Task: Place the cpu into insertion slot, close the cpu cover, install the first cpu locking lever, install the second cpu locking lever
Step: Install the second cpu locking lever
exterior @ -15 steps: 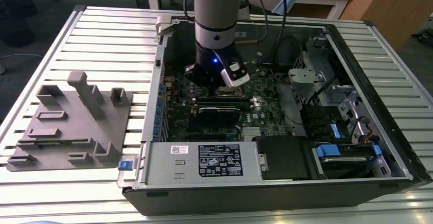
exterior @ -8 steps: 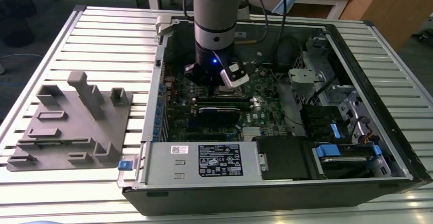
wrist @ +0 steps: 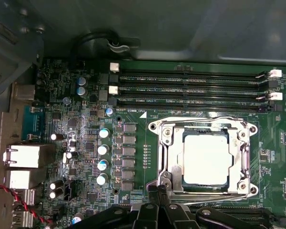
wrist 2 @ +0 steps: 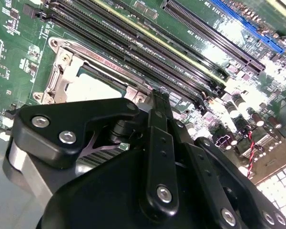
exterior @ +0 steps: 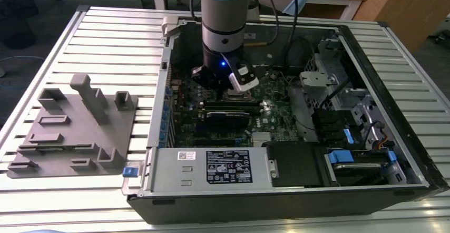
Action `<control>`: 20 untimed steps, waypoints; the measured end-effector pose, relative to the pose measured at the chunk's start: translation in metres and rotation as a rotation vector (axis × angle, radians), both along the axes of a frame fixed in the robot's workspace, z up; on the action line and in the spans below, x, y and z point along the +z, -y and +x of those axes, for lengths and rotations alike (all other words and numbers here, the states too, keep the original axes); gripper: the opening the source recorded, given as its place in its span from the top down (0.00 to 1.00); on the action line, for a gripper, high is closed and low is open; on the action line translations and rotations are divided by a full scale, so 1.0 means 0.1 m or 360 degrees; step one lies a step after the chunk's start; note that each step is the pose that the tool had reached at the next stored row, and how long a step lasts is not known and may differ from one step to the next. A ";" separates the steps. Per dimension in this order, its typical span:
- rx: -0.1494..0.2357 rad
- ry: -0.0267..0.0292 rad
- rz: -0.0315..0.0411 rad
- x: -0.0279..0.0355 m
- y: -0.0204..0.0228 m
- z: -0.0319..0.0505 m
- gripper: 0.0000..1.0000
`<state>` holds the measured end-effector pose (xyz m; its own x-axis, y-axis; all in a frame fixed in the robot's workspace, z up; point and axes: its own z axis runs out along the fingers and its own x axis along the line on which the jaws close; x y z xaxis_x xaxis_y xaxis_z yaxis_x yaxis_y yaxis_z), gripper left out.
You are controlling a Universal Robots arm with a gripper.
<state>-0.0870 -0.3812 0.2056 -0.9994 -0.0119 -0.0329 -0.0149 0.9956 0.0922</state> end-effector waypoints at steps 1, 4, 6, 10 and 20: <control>0.0000 0.00003 0.0003 0.007 0.005 0.000 0.89; 0.0000 0.00001 0.0004 0.016 0.017 0.000 0.89; 0.0000 0.00000 0.0004 0.018 0.030 0.000 0.89; 0.0000 0.00000 0.0004 0.018 0.054 0.000 0.89; 0.0000 0.00001 0.0004 0.022 0.079 0.000 0.89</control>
<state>-0.0870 -0.3891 0.2077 -0.9994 -0.0118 -0.0329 -0.0149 0.9954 0.0948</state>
